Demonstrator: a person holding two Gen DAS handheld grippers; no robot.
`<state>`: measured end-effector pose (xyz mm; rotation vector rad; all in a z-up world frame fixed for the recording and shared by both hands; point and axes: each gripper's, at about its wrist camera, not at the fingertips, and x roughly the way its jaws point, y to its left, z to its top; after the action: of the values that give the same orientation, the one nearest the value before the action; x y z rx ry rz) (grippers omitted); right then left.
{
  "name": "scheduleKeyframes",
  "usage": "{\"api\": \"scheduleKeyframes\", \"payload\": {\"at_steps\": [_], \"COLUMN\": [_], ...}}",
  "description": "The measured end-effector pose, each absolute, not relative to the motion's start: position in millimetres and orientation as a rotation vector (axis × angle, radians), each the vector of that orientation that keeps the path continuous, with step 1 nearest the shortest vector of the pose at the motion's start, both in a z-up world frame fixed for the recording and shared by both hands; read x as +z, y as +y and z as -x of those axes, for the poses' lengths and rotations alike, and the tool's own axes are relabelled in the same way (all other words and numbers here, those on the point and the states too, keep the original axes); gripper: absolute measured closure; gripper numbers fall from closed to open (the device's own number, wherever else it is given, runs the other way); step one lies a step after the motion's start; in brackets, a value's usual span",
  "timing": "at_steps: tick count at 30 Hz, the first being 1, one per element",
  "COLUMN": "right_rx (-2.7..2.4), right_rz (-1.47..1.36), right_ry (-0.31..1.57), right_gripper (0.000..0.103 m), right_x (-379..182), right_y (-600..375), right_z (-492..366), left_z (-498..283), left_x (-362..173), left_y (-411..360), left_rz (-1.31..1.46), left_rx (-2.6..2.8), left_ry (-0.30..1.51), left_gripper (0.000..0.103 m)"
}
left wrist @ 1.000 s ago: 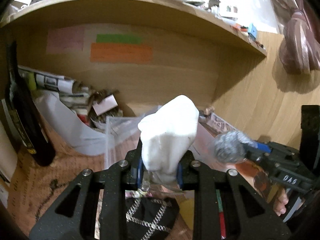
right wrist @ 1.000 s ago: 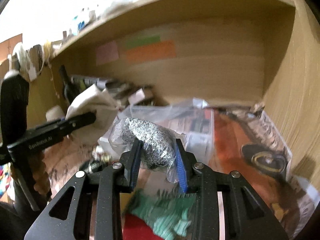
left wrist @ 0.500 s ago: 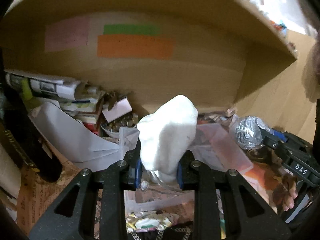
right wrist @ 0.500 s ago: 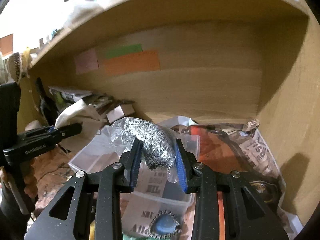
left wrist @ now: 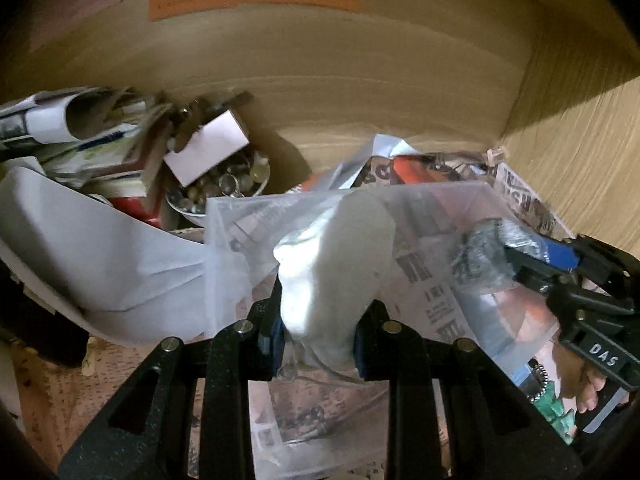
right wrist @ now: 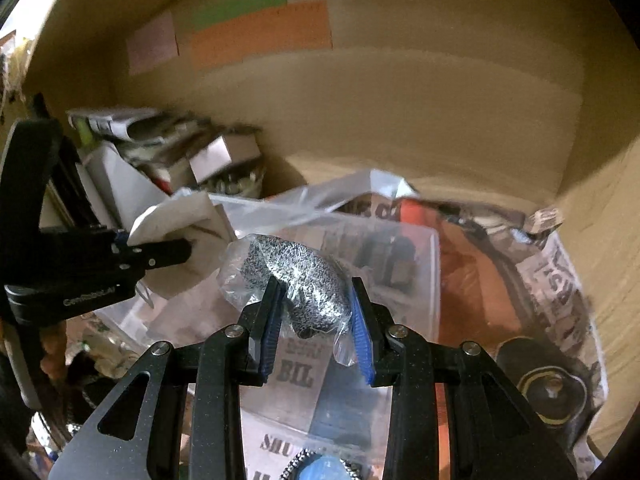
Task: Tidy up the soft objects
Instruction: 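Lower white cloth into the box with left tool while right tool drops steel wool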
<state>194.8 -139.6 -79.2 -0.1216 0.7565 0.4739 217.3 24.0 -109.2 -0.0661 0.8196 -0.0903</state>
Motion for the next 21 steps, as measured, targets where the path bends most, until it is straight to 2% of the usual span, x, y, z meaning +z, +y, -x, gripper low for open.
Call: {"api": "scheduleKeyframes", "payload": {"at_steps": [3, 5, 8, 10, 11, 16, 21], "right_rx": [0.475, 0.478, 0.479, 0.485, 0.486, 0.48, 0.482], "right_rz": [0.138, 0.15, 0.16, 0.165, 0.167, 0.169, 0.163], "right_ry": [0.794, 0.816, 0.833, 0.842, 0.844, 0.808, 0.744], "right_gripper": [0.073, 0.072, 0.072, 0.07, 0.069, 0.048, 0.04], "right_x": [-87.7, -92.4, -96.5, -97.4, -97.3, -88.6, -69.7], "right_y": [-135.9, -133.3, -130.1, -129.4, -128.8, -130.4, -133.3], "right_z": [-201.1, -202.9, -205.5, -205.5, -205.6, -200.6, -186.1], "left_z": [-221.6, -224.7, -225.6, -224.4, -224.5, -215.1, -196.5], "left_x": [-112.2, -114.7, -116.4, -115.3, -115.3, -106.1, -87.0], "left_y": [19.3, 17.9, 18.3, 18.5, 19.0, 20.6, 20.4], "left_rz": [0.05, 0.041, 0.042, 0.043, 0.045, 0.051, 0.049], "left_rx": [-0.091, -0.088, -0.085, -0.078, -0.08, -0.085, -0.077], "left_ry": [0.83, 0.839, 0.845, 0.835, 0.831, 0.804, 0.739], "left_gripper": [0.077, 0.073, 0.062, 0.051, 0.05, 0.049, 0.041]}}
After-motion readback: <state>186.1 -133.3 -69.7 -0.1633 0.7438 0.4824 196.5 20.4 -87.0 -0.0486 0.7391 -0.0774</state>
